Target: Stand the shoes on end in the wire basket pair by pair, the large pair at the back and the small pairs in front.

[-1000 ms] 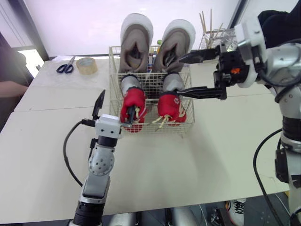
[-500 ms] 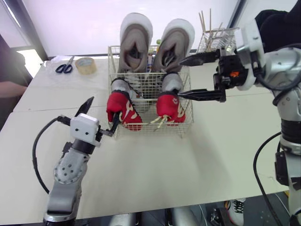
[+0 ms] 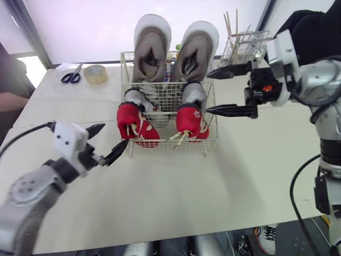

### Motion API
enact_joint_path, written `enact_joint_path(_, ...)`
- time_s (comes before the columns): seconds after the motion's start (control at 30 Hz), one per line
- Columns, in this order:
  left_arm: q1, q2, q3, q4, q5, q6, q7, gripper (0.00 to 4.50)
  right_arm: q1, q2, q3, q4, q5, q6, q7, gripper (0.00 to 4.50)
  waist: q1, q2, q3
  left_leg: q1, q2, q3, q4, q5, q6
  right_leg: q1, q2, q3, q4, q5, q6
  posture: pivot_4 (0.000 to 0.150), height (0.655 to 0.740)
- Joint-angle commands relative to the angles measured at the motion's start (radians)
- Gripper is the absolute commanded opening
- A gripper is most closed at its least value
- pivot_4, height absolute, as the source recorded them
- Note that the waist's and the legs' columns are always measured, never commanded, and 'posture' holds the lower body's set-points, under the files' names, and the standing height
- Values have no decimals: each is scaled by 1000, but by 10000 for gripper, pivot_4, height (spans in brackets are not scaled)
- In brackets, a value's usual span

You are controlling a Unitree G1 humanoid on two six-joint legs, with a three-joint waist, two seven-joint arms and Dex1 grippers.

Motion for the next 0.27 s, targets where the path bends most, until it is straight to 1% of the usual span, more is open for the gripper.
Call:
enact_joint_path(0.03,98,164,256,7,-195,145,-181,44822,29,-56,-67,-23,11,22,-6,45000,-1,0,1,0,0,0,0,0,0,0,0,0,0,0,-1,1500,7400)
enact_joint_path(0.1,107,216,329,37,-242,177,-202,44822,63,-78,-83,-25,13,27,-4,45000,2,1,1,0,0,0,0,0,0,0,0,0,-1,-2,-4,1500,7400)
enact_joint_path(0.2,72,270,377,78,-274,195,-206,44822,114,-105,-100,-39,16,34,-1,45000,2,3,2,1,0,0,0,0,0,2,0,0,-1,-2,-4,1500,7400)
enact_joint_path(0.27,64,299,403,94,-290,199,-249,44822,146,-118,-114,-55,20,44,-9,45000,1,3,2,1,0,0,0,0,0,2,0,0,-1,-2,-5,1500,7400)
